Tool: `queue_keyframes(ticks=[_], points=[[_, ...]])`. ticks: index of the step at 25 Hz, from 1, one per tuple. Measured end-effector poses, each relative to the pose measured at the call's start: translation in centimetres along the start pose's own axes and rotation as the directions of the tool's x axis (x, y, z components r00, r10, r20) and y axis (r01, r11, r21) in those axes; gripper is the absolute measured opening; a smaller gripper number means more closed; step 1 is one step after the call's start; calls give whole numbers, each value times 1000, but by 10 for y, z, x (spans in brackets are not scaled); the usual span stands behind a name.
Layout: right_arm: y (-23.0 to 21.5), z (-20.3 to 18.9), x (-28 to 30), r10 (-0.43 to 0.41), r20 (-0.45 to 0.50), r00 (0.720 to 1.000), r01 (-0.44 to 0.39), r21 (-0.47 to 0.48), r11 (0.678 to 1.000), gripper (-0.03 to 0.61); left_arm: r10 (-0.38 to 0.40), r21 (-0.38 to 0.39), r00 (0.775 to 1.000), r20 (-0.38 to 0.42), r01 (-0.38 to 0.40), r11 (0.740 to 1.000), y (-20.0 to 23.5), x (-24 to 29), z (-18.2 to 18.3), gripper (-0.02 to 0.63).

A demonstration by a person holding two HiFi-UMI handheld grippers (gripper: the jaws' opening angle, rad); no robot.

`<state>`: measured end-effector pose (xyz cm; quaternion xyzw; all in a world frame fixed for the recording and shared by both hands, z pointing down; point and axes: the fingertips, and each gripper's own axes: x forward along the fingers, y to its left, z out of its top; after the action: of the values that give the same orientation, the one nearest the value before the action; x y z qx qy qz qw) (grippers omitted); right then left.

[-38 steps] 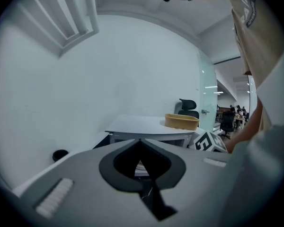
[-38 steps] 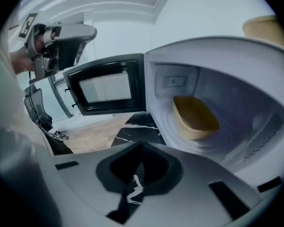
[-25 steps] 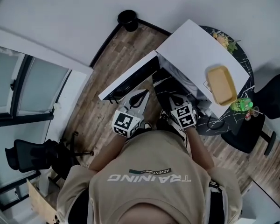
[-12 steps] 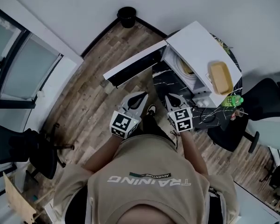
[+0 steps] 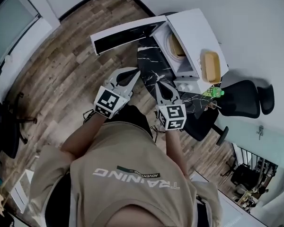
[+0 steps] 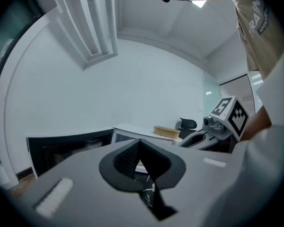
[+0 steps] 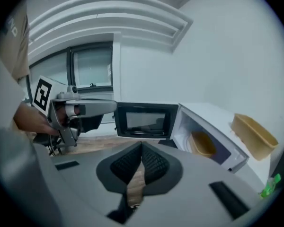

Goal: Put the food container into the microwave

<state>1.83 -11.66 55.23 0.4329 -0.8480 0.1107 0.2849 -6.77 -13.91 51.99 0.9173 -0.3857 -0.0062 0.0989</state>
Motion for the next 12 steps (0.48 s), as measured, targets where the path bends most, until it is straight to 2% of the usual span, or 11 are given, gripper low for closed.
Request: queue_keyframes(ticks=[5,9,12], points=[[-8,26,-3,22,96,995,-26,37,999,11,55,38,998,-20,-54,998,10,-2,24,3],[-28,60,-9,34,192,981,-43,39,998,11,127,113,991,49,-132,985,9,-4,67,3],[-44,80,-11,18,234,972,-26,33,999,11,169,141,981,91,-180,974,2,-4,95,3]])
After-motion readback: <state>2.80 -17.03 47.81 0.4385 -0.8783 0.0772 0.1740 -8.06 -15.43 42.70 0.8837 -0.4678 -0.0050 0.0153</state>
